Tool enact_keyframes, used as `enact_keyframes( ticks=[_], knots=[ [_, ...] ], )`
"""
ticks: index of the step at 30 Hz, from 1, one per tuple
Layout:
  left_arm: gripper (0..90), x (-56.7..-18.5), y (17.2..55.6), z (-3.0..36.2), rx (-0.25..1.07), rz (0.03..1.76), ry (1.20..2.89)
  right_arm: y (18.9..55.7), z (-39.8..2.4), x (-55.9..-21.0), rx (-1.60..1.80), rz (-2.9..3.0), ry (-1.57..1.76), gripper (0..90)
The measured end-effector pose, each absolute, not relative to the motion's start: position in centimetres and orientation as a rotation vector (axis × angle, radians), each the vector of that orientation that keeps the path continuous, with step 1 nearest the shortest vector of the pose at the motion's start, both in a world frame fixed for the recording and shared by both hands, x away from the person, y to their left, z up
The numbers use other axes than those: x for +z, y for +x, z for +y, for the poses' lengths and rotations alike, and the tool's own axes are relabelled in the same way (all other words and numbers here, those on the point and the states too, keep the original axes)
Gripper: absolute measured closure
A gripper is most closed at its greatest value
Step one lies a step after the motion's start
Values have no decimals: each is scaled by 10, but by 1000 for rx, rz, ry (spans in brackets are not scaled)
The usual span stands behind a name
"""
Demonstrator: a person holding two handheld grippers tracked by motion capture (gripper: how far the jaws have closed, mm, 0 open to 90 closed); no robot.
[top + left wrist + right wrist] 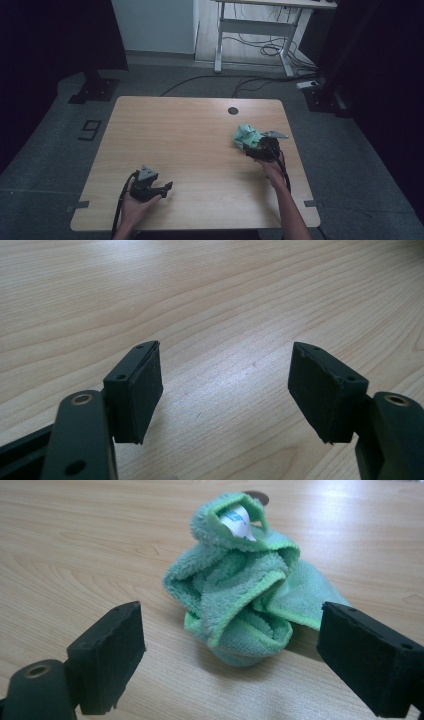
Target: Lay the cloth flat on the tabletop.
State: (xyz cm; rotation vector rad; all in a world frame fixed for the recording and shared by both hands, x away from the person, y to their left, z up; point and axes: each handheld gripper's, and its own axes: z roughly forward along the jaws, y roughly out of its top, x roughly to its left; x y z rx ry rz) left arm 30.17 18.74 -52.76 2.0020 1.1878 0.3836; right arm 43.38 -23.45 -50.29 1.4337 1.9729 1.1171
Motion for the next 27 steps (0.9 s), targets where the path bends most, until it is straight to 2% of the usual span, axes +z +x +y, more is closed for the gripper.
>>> enact_keyframes(
  ticks=[27],
  knots=[
    [299,-530,302,187,364,1185,2002,480,-225,-504,1051,1974,1470,118]
  ],
)
